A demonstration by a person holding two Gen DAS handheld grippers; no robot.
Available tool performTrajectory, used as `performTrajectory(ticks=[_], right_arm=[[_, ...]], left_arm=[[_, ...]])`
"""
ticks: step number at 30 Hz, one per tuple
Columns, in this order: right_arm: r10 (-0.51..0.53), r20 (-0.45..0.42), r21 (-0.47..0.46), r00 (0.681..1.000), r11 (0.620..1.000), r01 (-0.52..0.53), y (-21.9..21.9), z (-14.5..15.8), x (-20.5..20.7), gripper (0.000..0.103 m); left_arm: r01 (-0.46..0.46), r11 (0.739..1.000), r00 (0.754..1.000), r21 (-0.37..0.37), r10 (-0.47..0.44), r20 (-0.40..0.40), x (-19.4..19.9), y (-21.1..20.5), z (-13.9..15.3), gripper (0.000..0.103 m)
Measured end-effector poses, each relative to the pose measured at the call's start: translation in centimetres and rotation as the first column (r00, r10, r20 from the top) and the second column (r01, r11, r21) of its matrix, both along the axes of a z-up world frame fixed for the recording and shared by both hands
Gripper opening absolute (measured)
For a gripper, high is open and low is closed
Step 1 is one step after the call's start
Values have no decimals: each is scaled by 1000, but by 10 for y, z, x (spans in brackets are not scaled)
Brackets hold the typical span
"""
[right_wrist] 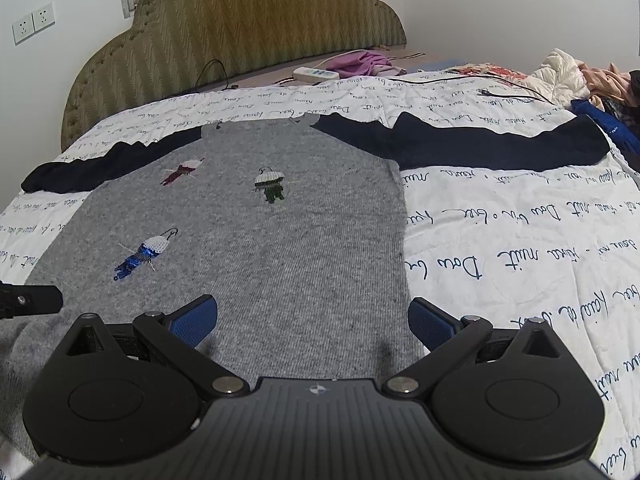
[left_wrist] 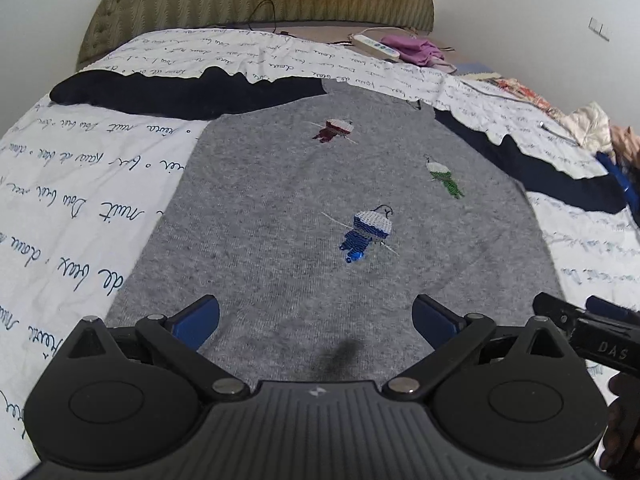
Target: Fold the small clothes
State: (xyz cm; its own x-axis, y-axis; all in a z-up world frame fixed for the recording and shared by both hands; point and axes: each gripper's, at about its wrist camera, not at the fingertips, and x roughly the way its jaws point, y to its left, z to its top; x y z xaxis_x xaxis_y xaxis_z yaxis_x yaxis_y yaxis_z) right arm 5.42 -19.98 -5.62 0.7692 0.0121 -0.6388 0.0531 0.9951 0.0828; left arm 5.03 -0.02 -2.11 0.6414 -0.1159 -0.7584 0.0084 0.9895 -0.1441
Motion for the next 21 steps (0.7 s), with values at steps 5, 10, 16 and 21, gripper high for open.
performTrajectory(ticks=[5, 10, 16, 21], right_arm=[[3, -4, 3, 1000, 1000, -3, -1, -1, 4, 103], [7, -3, 8, 1000, 1000, -7, -5, -1, 11, 103], [15, -10, 10, 1000, 1000, -15, -8, -4, 19, 103], [19, -12, 11, 1000, 1000, -19, -9, -6, 27, 103]], left_arm=[[-2, 1000, 1000, 24, 2, -3, 6, -2, -1, 103], [-4, 999, 1000, 46, 4, -13, 17, -6, -5, 103], [-5, 998, 1000, 66, 6, -25, 26, -10, -10, 103], [-1, 997, 999, 78, 4, -33, 32, -13, -13, 103]])
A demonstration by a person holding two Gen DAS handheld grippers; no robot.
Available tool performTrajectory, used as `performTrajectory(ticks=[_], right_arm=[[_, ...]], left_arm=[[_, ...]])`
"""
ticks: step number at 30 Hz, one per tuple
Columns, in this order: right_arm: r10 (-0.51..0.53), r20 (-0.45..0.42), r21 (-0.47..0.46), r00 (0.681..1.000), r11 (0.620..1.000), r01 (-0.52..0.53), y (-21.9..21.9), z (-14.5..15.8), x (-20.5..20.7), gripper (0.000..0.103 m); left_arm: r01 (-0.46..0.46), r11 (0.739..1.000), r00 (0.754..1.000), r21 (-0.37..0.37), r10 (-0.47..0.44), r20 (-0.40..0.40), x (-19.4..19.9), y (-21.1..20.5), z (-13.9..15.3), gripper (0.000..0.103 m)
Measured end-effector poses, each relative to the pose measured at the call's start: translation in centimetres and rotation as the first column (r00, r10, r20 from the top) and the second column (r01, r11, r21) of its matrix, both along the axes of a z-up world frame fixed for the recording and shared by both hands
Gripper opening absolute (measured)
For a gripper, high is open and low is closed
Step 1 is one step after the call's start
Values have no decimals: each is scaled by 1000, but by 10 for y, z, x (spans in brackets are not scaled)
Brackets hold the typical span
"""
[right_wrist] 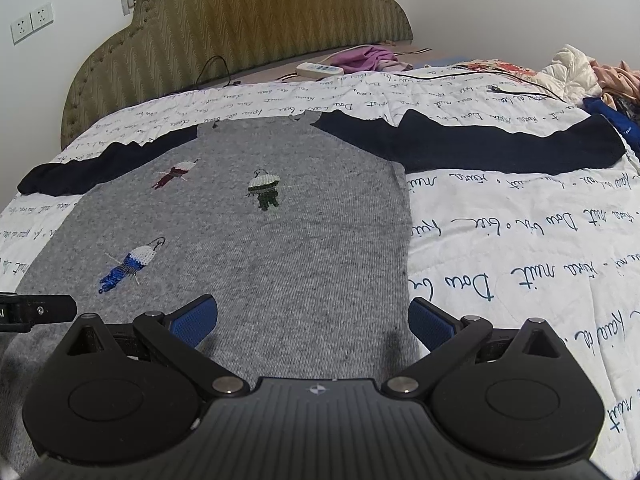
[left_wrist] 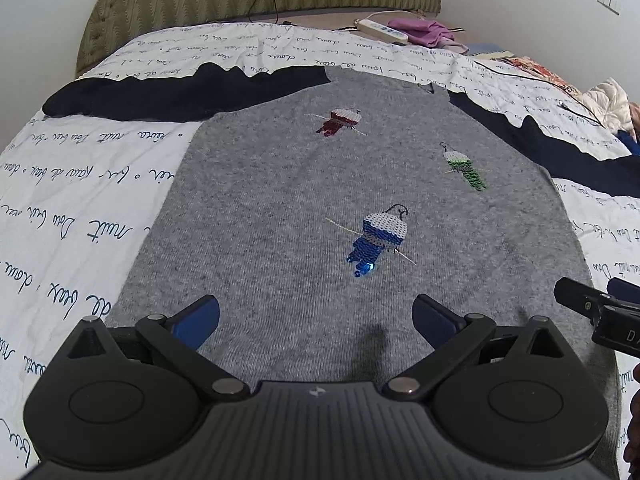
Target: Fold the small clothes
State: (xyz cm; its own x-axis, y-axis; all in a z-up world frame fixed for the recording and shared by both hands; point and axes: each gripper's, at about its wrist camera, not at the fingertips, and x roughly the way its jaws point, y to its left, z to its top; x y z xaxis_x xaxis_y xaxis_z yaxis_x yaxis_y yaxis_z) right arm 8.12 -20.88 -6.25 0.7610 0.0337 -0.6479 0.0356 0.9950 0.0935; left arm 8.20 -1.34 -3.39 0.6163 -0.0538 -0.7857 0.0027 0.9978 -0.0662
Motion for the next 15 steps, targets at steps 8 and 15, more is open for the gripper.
performTrajectory(ticks=[8, 15], right_arm=[[14, 5, -1, 1000, 1000, -14, 0, 2, 10, 103], [26, 18, 2, 999, 1000, -26, -3, 4, 20, 103]], left_arm=[[-6, 1000, 1000, 2, 6, -5, 10, 0, -2, 103], [11, 1000, 1000, -14, -11, -1, 19, -3, -1, 103]])
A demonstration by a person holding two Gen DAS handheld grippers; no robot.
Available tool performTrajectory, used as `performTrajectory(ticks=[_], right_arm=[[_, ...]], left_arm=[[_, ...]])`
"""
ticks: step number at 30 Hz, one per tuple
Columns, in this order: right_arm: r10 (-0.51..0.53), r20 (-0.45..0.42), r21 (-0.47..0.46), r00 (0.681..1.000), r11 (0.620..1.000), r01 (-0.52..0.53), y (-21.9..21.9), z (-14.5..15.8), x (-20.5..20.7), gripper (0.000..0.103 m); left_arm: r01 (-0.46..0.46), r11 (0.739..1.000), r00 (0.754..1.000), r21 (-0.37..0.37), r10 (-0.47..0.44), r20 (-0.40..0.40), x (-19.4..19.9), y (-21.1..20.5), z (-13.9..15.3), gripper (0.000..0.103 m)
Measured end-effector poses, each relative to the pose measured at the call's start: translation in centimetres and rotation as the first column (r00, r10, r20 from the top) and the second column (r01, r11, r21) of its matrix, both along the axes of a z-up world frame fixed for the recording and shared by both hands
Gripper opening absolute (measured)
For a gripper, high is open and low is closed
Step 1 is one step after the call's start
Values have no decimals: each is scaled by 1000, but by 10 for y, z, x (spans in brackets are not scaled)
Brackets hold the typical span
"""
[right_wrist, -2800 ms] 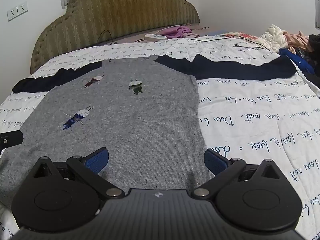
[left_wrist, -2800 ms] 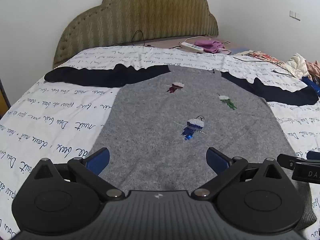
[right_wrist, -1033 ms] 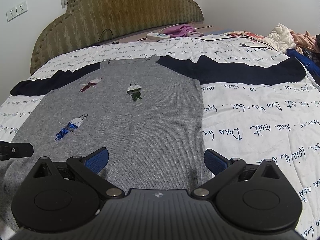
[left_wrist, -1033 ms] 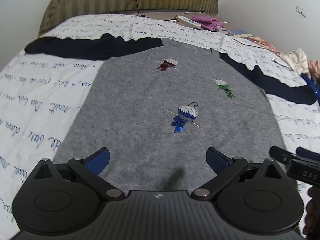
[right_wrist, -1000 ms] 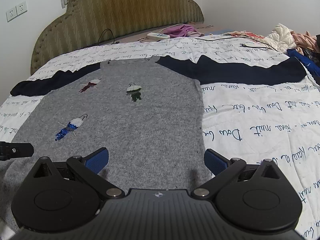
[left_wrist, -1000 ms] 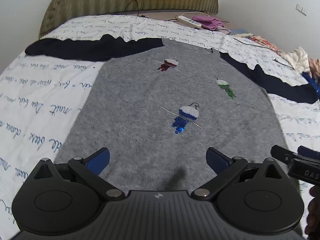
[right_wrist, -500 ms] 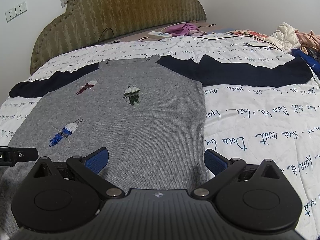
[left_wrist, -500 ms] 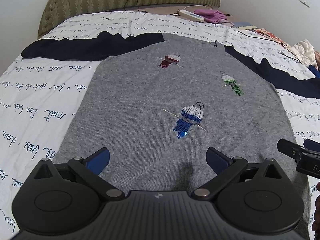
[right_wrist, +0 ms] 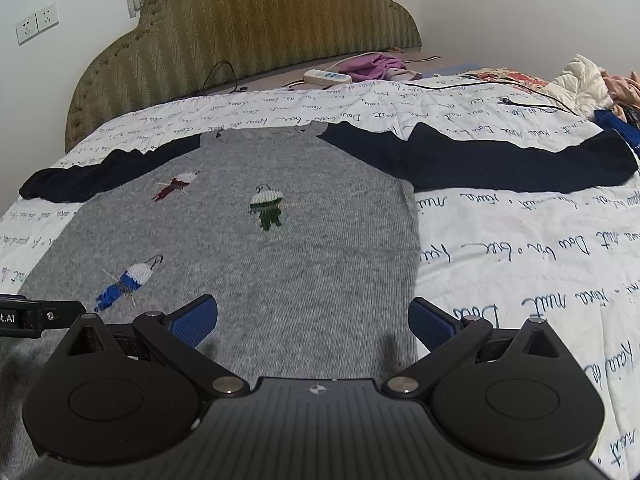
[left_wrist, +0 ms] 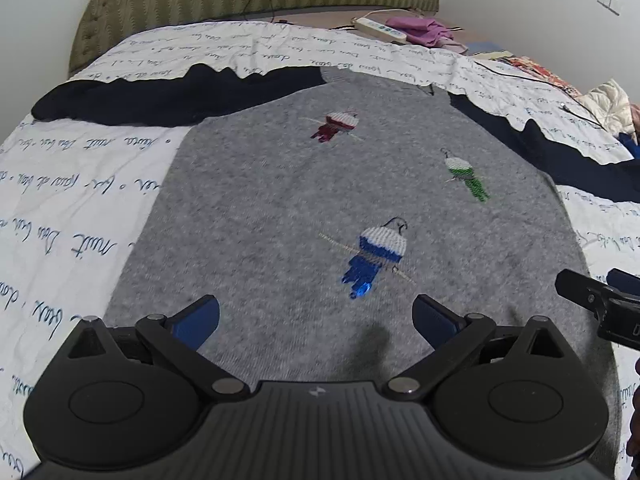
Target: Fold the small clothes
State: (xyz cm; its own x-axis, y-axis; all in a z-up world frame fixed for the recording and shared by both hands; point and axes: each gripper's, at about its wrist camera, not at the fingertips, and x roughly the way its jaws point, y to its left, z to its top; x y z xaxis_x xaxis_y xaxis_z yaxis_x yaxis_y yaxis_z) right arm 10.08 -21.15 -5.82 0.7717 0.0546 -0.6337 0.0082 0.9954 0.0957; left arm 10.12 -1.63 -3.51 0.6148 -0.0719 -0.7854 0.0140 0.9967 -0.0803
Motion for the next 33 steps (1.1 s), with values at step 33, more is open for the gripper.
performTrajectory(ticks=[33], right_arm=[[-687, 16, 800, 727, 445, 402, -461, -56, 75, 75]], left_arm=[[45, 990, 999, 131, -43, -14, 62, -56, -5, 103]])
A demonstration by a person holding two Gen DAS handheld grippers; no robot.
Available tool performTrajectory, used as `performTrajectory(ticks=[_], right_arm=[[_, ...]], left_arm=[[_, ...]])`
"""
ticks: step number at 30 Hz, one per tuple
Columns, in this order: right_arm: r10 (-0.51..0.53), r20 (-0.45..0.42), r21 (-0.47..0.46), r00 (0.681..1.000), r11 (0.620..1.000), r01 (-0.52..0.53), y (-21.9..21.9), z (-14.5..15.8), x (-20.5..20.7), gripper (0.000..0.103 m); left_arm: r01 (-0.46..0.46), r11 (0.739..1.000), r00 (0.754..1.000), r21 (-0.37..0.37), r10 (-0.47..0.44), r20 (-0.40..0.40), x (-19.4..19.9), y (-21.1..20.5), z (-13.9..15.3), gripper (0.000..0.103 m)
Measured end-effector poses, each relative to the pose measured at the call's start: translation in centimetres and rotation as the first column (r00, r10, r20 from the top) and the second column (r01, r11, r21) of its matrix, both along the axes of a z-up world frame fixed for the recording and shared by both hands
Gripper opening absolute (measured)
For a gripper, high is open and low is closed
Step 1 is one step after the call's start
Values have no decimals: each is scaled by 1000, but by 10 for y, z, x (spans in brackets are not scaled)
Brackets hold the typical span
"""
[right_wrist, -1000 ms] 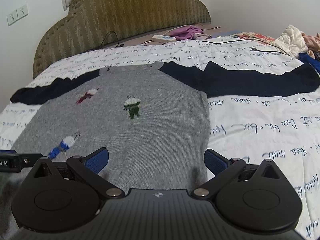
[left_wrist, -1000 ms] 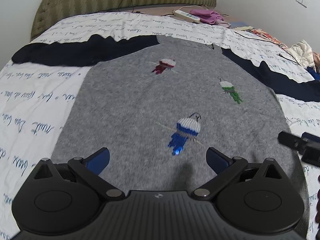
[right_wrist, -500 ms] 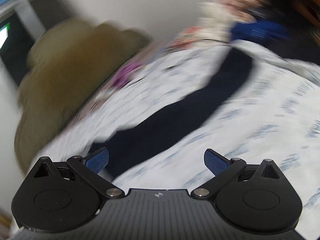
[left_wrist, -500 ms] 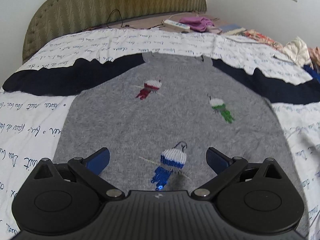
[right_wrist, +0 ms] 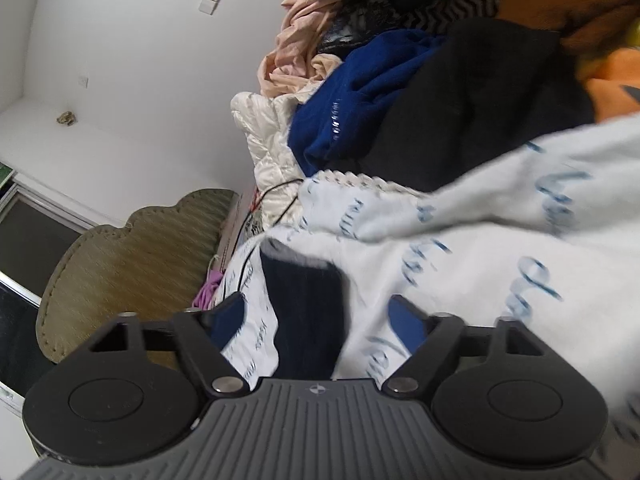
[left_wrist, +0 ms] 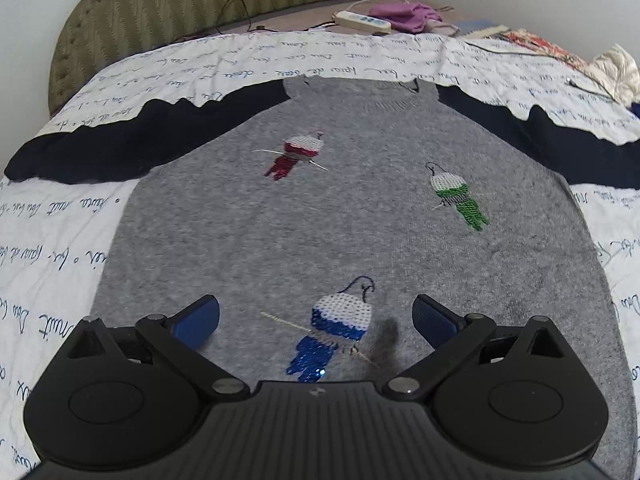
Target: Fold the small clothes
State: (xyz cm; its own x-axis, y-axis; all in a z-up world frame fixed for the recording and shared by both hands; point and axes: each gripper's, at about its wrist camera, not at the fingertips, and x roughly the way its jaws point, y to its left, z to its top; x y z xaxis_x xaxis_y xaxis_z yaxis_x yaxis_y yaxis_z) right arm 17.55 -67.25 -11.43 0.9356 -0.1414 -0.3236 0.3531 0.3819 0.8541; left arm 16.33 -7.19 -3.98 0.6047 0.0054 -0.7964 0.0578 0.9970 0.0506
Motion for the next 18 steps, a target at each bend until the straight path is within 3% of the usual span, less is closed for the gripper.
performTrajectory(ticks=[7, 9, 11, 13, 18], right_arm=[[41, -29, -48, 999, 998, -42, -12, 4, 33, 75], [41, -56, -99, 998, 994, -46, -8, 8, 40, 64], [51, -77, -140, 996, 988, -61, -2, 11, 44, 35], [55, -97, -168, 994, 983, -70, 3, 13, 46, 21], [59, -89, -252, 994, 964, -80, 20, 33, 44, 15]], left_arm=[[2, 1000, 1000, 4, -2, -22, 6, -3, -6, 103], [-4, 1000, 1000, 2, 4, -29, 6, -1, -8, 103], [-10, 1000, 999, -2, 10, -32, 5, 1, -8, 103], [-12, 1000, 999, -7, 12, -32, 5, 3, -8, 103], [1, 998, 1000, -59, -2, -8, 6, 4, -3, 103]])
